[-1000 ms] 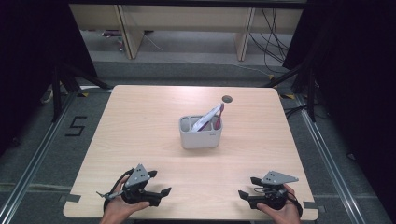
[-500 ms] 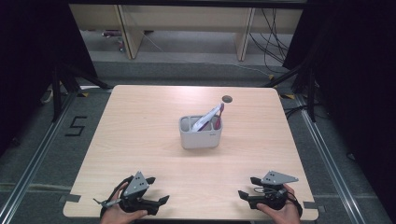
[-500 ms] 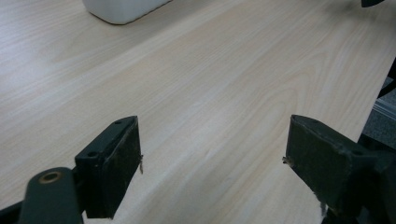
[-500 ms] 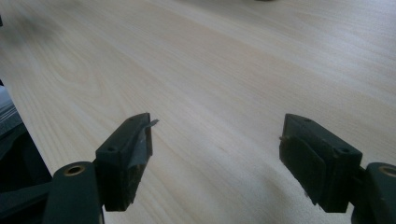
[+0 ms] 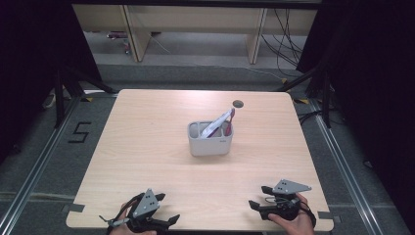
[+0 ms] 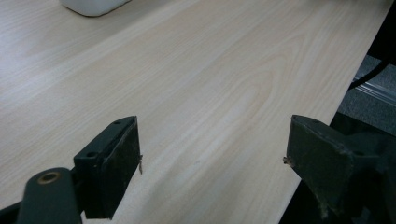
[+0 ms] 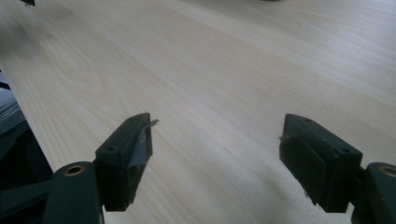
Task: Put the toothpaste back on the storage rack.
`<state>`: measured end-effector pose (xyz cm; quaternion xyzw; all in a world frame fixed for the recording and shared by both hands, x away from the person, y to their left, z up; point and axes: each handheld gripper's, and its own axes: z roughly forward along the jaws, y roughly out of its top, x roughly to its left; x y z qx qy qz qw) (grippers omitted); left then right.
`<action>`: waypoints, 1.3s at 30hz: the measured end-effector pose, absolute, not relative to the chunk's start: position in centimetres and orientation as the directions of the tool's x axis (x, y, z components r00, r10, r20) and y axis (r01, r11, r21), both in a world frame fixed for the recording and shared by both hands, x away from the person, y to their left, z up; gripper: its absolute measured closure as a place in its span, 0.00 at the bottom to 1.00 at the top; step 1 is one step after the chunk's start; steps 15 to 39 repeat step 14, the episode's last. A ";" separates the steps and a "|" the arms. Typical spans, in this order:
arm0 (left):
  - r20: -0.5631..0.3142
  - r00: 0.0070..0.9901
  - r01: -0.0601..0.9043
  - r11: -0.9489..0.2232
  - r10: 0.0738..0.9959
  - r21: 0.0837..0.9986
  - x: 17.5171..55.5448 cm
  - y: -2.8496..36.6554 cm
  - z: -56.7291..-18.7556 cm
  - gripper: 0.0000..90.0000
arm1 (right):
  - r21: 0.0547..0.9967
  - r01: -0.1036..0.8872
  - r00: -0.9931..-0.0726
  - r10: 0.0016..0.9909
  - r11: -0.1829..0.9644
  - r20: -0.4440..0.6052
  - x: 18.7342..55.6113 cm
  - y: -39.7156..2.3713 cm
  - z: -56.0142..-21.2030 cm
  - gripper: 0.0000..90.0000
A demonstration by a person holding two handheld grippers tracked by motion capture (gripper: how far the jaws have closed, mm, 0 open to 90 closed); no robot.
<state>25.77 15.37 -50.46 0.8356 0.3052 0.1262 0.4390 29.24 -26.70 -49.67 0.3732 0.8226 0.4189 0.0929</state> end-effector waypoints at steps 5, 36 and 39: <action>-0.046 0.781 0.396 -0.437 0.623 0.808 25.7 15.3 -50.7 0.19 | 0.753 0.552 -0.698 0.692 0.359 0.182 29.1 -26.5 -49.7 0.29; -0.053 0.776 0.404 -0.432 0.628 0.806 25.7 15.4 -50.7 0.19 | 0.754 0.549 -0.699 0.693 0.360 0.178 29.1 -26.4 -49.7 0.29; -0.053 0.776 0.404 -0.432 0.628 0.806 25.7 15.4 -50.7 0.19 | 0.754 0.549 -0.699 0.693 0.360 0.178 29.1 -26.4 -49.7 0.29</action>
